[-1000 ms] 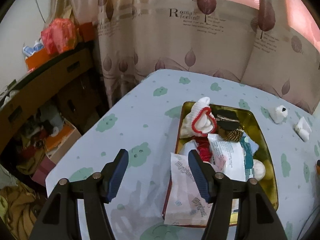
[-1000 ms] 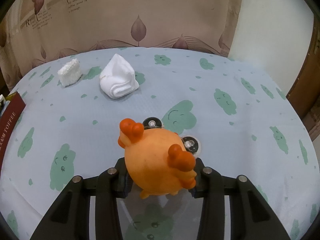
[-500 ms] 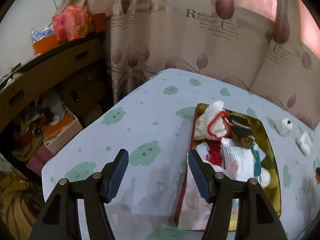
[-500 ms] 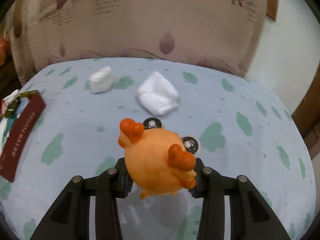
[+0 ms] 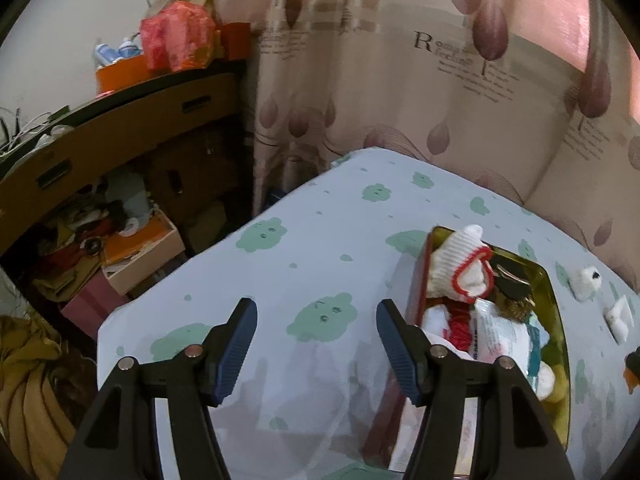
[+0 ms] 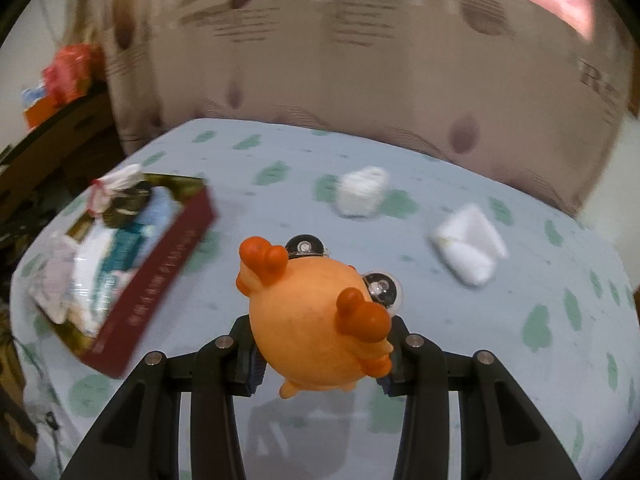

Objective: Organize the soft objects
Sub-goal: 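Open the left tool to drop the black pouch into the tin, then lower the orange rubber toy with the right tool into the tin and release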

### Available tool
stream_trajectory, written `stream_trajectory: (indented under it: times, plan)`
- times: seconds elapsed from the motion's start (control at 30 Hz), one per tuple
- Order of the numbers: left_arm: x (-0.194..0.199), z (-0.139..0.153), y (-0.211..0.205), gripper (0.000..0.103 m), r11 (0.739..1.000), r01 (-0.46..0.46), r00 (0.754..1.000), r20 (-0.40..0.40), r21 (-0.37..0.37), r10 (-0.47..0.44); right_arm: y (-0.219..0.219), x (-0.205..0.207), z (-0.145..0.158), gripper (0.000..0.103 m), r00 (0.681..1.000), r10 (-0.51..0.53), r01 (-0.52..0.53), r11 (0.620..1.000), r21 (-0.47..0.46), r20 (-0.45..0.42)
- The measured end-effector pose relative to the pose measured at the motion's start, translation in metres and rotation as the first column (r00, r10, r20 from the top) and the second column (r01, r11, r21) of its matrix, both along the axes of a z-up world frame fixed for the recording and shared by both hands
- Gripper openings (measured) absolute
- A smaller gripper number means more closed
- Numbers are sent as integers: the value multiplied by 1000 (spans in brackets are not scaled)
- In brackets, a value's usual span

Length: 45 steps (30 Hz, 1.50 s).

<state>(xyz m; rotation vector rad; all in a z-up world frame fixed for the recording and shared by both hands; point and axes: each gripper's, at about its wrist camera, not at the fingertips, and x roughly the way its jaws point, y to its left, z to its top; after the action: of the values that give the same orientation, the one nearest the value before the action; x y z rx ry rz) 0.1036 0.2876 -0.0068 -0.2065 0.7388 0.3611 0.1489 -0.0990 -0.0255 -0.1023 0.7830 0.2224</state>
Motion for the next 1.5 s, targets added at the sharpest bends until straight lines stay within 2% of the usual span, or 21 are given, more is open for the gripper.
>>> stream_trajectory:
  times: [0.13,0.37,0.53,0.67,0.83,0.93,1.07,1.3,1.5]
  plan:
    - [0,0,5,64,1000,-27,1000,-2,9,27,39,-2,3,39,996,86,-85,996,22,-2]
    - [-2,-5,22,64,995,-77,997,-21,-55,76,104,-10,9,39,974,225,-224,973,57,0]
    - [-2,-7,27,64,993,-89,996,-28,-79,87,147,-17,3,40,947,321,-320,946,48,-17]
    - [-3,-8,29,64,991,-94,995,-31,-90,91,164,-14,-8,40,935,351,-348,936,62,-54]
    - [-3,-8,28,64,992,-94,995,-26,-82,92,174,-7,-19,40,927,363,-357,931,80,-96]
    - [-3,-7,27,64,993,-90,996,-28,-77,88,180,-4,-22,45,919,379,-375,925,61,-112]
    - [-2,-8,27,64,993,-82,996,-34,-83,79,183,-7,-18,68,922,379,-377,925,39,-77]
    - [-3,-7,25,64,994,-77,997,-25,-80,76,173,-7,-6,69,931,362,-358,931,72,-45]
    - [-1,-8,24,64,994,-75,997,-33,-79,72,144,-4,3,69,953,303,-300,948,106,-17]
